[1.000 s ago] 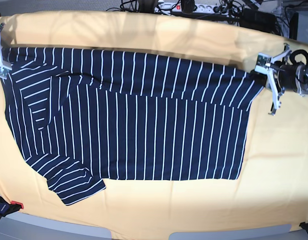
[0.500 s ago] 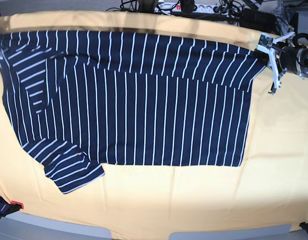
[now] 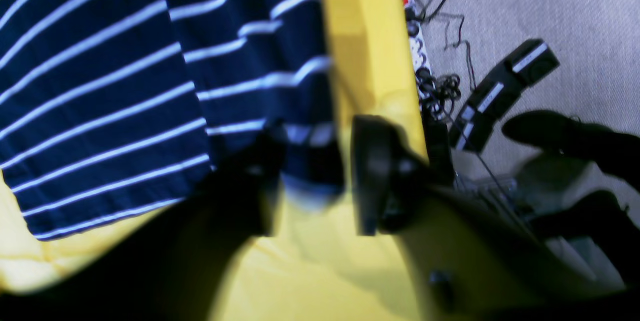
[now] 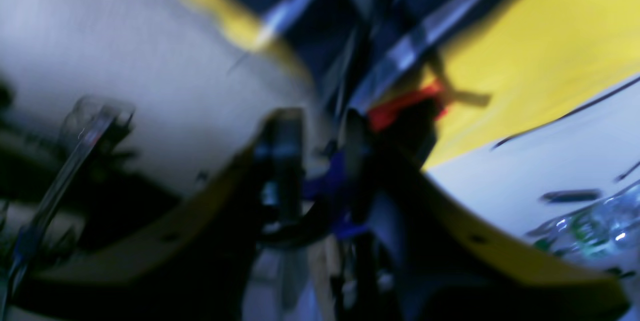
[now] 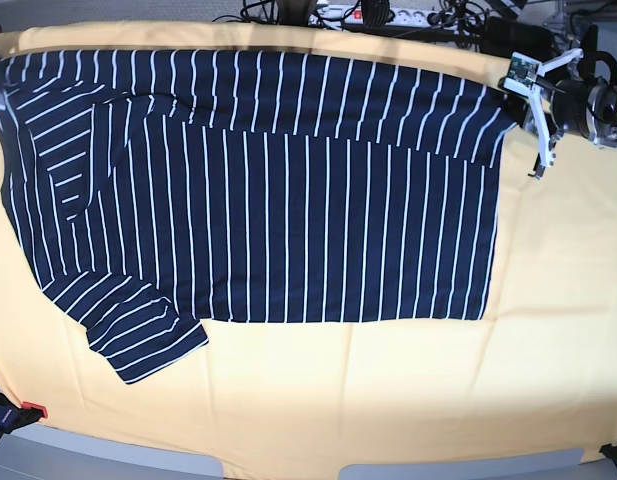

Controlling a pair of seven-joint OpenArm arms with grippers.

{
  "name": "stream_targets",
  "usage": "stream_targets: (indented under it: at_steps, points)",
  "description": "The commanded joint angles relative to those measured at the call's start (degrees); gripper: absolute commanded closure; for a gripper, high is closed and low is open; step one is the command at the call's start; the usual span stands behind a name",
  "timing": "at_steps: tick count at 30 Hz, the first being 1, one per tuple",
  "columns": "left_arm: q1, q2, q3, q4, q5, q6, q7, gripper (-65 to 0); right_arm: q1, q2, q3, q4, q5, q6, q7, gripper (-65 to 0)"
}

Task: Fold the T-shirt properly
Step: 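Release the shoulder and move the left gripper to the hem corner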

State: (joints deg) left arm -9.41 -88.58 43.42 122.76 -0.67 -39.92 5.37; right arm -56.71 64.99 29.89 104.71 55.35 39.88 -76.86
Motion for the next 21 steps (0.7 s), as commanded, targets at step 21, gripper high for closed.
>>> stream_targets:
  at_steps: [21]
  points:
    - [-23.8, -0.42, -0.68, -1.33, -25.42, 23.89, 16.76, -33.8, 0.2, -0.09, 41.83, 8.76, 12.37, 0.12, 7.41, -24.2]
